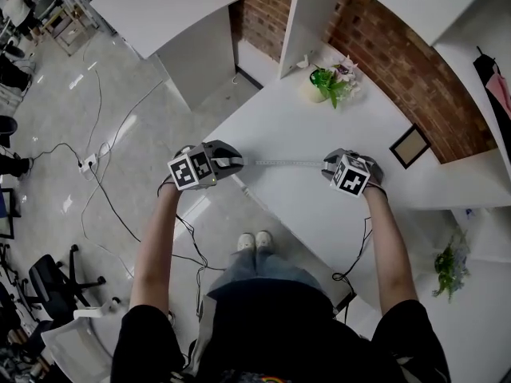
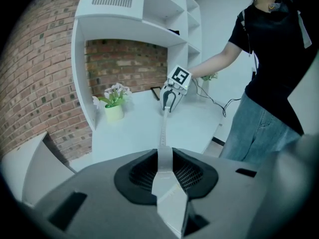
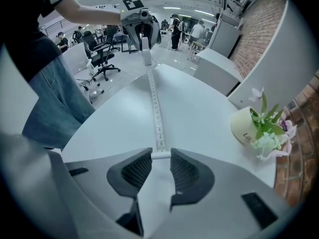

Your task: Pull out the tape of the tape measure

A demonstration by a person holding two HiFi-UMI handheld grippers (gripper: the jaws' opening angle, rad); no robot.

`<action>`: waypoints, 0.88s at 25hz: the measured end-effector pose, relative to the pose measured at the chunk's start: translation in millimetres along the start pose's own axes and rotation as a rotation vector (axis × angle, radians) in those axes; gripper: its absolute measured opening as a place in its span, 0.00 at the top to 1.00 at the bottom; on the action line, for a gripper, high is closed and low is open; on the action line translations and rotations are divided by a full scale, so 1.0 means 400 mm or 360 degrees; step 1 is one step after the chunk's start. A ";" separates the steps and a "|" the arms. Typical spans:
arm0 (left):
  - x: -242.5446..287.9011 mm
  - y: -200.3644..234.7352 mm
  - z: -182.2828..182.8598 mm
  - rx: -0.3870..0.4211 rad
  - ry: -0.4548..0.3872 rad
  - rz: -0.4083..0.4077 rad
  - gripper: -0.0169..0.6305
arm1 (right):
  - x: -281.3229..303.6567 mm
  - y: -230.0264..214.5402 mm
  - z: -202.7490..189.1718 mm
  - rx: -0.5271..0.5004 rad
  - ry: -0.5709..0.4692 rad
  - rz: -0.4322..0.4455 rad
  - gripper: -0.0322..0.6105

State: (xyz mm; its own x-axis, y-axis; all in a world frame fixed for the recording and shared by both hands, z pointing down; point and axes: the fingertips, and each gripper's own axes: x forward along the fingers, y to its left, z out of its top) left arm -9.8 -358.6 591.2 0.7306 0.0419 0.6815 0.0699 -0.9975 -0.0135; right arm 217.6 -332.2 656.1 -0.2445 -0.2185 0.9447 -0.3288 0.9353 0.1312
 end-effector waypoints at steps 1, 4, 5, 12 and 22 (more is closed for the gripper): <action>0.008 0.016 -0.003 0.0006 0.0021 -0.0004 0.84 | 0.009 -0.013 0.000 0.0005 -0.0002 0.0004 0.78; 0.029 0.058 -0.010 0.0012 0.0055 -0.0017 0.84 | 0.038 -0.049 -0.005 0.0036 -0.0016 0.0014 0.78; 0.036 0.070 -0.013 0.0007 0.0062 -0.0022 0.84 | 0.048 -0.059 -0.007 0.0048 -0.0022 0.0019 0.78; 0.086 0.111 -0.042 0.0055 0.0176 -0.0065 0.84 | 0.095 -0.090 -0.008 0.0098 -0.0044 0.0058 0.77; 0.119 0.116 -0.083 0.0063 0.0306 -0.0084 0.84 | 0.112 -0.092 0.005 0.0210 -0.0114 0.0041 0.77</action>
State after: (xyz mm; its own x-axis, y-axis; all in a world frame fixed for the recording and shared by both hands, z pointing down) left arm 5.6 -404.7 647.2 0.5821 0.0784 0.8093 0.1338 -0.9910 -0.0003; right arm 216.7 -376.9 693.0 -0.3171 -0.2186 0.9228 -0.4375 0.8971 0.0622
